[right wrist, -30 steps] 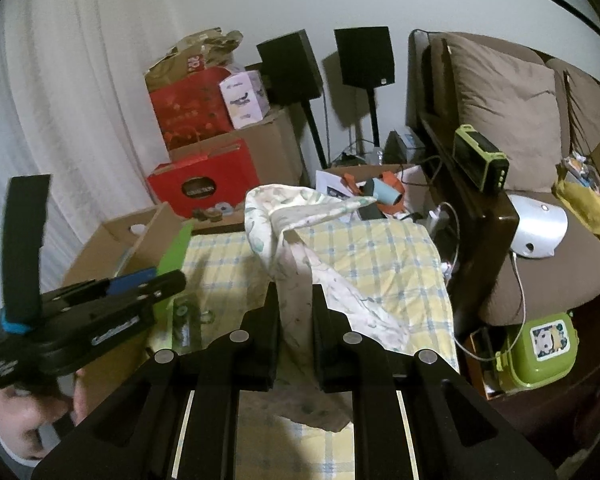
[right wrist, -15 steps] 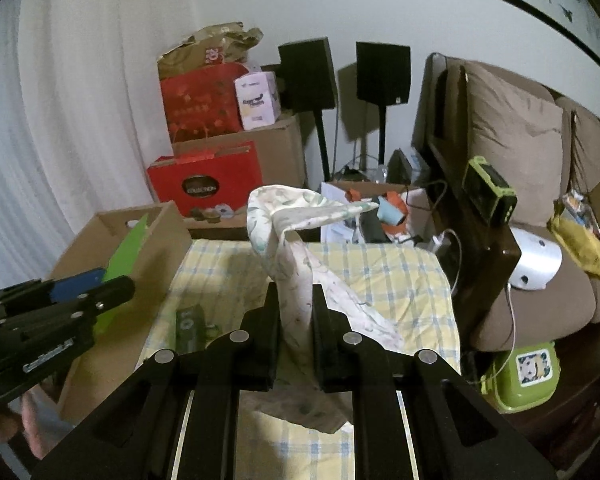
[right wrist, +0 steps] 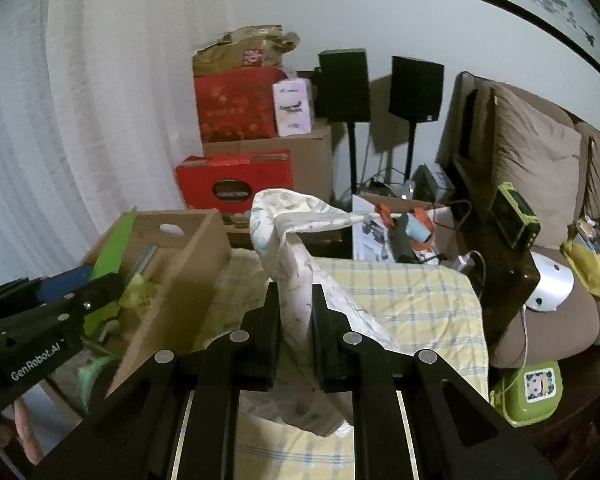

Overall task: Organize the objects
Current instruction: 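Carry the green scoop over the box with the left gripper while the right carries the cloth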

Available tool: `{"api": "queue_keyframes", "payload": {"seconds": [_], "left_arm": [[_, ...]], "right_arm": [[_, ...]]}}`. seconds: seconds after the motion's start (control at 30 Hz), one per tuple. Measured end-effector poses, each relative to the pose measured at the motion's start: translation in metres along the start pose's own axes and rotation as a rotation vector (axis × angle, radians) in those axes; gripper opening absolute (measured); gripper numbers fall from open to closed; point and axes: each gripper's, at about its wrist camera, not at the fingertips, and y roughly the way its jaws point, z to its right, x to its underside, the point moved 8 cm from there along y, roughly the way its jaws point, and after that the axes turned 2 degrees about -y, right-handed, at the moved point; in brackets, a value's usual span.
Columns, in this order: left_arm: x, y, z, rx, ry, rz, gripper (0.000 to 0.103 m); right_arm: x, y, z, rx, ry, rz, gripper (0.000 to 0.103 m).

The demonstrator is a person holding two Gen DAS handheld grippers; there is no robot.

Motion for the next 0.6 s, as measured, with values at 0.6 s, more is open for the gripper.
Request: {"api": "queue_keyframes", "payload": {"seconds": [0.6], "left_arm": [[-0.036,-0.026,-0.084,-0.094,-0.073,0.052,0.031]], "right_arm": [[-0.061,-0.001,-0.098,-0.104,-0.080,0.058,0.013]]}}
